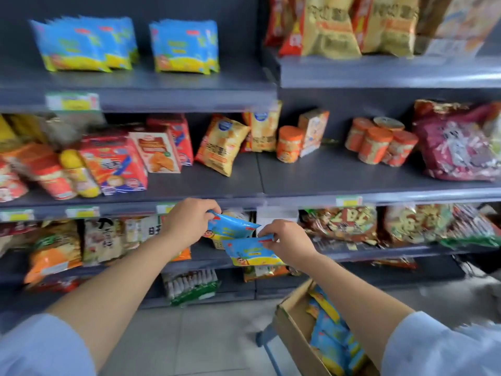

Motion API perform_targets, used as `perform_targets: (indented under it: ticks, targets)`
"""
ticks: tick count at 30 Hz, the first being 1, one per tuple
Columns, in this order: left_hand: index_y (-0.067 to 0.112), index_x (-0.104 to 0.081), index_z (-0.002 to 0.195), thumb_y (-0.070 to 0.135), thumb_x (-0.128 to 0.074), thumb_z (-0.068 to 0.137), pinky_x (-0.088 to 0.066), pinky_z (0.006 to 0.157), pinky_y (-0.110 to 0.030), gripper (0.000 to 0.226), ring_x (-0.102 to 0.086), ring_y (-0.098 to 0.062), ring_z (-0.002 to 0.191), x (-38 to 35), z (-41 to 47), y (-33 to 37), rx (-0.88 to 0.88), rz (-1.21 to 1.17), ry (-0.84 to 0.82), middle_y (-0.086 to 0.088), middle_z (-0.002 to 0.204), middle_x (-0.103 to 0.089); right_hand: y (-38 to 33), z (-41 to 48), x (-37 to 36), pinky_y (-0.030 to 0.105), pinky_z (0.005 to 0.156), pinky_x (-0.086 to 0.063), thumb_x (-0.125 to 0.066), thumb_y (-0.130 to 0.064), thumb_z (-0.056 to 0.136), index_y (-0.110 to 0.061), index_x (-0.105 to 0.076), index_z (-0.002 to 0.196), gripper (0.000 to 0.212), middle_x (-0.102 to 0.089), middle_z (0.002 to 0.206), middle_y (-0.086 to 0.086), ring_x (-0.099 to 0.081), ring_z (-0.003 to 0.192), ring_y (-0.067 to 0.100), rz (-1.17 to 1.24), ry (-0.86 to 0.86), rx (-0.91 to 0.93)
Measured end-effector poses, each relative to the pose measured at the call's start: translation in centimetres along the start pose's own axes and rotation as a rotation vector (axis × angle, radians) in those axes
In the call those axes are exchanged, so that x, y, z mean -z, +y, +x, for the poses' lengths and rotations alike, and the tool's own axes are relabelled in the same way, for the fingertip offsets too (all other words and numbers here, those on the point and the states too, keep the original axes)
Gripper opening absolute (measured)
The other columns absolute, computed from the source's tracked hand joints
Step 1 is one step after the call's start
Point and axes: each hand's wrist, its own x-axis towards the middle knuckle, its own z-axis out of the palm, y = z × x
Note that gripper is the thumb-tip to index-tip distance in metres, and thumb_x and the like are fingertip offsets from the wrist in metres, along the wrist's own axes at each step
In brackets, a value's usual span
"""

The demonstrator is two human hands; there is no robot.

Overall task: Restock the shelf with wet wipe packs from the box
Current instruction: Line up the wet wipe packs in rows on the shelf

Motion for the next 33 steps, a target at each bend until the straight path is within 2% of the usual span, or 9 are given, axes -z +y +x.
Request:
perform_targets:
  ticks: [4,8,12,15,18,21,26,30,33]
  targets:
    - [0.025,-0.071,0.096,0.013,-0.054,0.093,-0.046,0.059,-0.03,0.021,-0.06,-0.016,0.068,6.3,-2.7,-4.7,0.059,0.007,0.091,0.002,0.088,-0.071,-6.7,2.4,-0.2,0.019,0.067,-0.031,-0.066,-0.021,0.089,-0.023,-0.071,0.11,0.022,-0.057,0.092,-0.005,-0.047,0.08,0.011,0.005,0.026,0.133]
    - [0.019,-0.072,0.1,0.011,-0.055,0.094,-0.046,0.067,-0.029,0.02,-0.062,-0.016,0.082,12.6,-5.8,-9.0,0.084,0.026,0.198,0.002,0.1,-0.071,-13.9,4.3,-0.3,0.017,0.062,-0.031,-0.068,-0.02,0.087,-0.021,-0.073,0.107,0.02,-0.052,0.086,-0.008,-0.047,0.076,0.009,0.028,0.066,0.235]
    - [0.028,-0.068,0.089,0.011,-0.056,0.093,-0.043,0.054,-0.027,0.021,-0.054,-0.006,0.063,18.6,-8.6,-13.5,0.139,-0.003,0.309,0.002,0.086,-0.07,-21.2,6.0,0.0,0.019,0.071,-0.04,-0.07,-0.018,0.086,-0.019,-0.073,0.104,0.019,-0.061,0.094,-0.006,-0.051,0.08,0.009,0.068,0.077,0.318]
    - [0.021,-0.072,0.089,0.008,-0.059,0.09,-0.049,0.061,-0.028,0.019,-0.061,-0.013,0.075,22.9,-10.2,-16.5,0.162,-0.074,0.416,0.001,0.089,-0.07,-26.4,7.1,0.4,0.024,0.075,-0.047,-0.071,-0.016,0.085,-0.017,-0.073,0.103,0.019,-0.064,0.097,-0.005,-0.055,0.082,0.011,0.087,0.105,0.379]
    - [0.017,-0.072,0.088,0.006,-0.061,0.089,-0.054,0.078,-0.039,0.016,-0.065,-0.019,0.09,26.7,-11.2,-19.2,0.192,-0.146,0.504,-0.003,0.097,-0.071,-30.8,8.3,0.7,0.024,0.075,-0.047,-0.073,-0.015,0.083,-0.016,-0.073,0.099,0.016,-0.065,0.095,-0.005,-0.059,0.082,0.015,0.121,0.143,0.415]
    - [0.012,-0.072,0.089,0.003,-0.063,0.087,-0.053,0.086,-0.037,0.013,-0.064,-0.017,0.09,30.0,-11.5,-21.5,0.181,-0.19,0.585,-0.007,0.097,-0.072,-34.2,9.4,0.9,0.023,0.071,-0.044,-0.074,-0.013,0.081,-0.015,-0.072,0.094,0.013,-0.064,0.088,-0.005,-0.058,0.079,0.015,0.147,0.171,0.445]
    - [0.015,-0.07,0.087,0.002,-0.063,0.087,-0.054,0.08,-0.035,0.014,-0.066,-0.013,0.085,34.1,-10.8,-24.5,0.166,-0.248,0.639,-0.002,0.084,-0.071,-38.2,11.7,1.7,0.014,0.066,-0.044,-0.075,-0.011,0.08,-0.015,-0.073,0.09,0.011,-0.064,0.087,-0.006,-0.06,0.077,0.012,0.19,0.198,0.468]
    - [0.014,-0.071,0.09,0.002,-0.063,0.087,-0.048,0.077,-0.026,0.015,-0.062,-0.008,0.082,36.5,-8.9,-26.0,0.175,-0.238,0.682,0.0,0.085,-0.067,-40.4,14.2,2.9,0.015,0.061,-0.045,-0.076,-0.009,0.079,-0.015,-0.072,0.09,0.013,-0.065,0.084,-0.003,-0.059,0.071,0.01,0.262,0.221,0.46]
    - [0.013,-0.071,0.09,0.001,-0.063,0.087,-0.05,0.082,-0.029,0.015,-0.061,-0.011,0.086,37.9,-6.6,-27.0,0.181,-0.249,0.723,0.0,0.086,-0.066,-41.7,16.7,4.2,0.011,0.062,-0.045,-0.077,-0.012,0.079,-0.02,-0.07,0.088,0.014,-0.064,0.088,-0.006,-0.059,0.075,0.009,0.28,0.249,0.486]
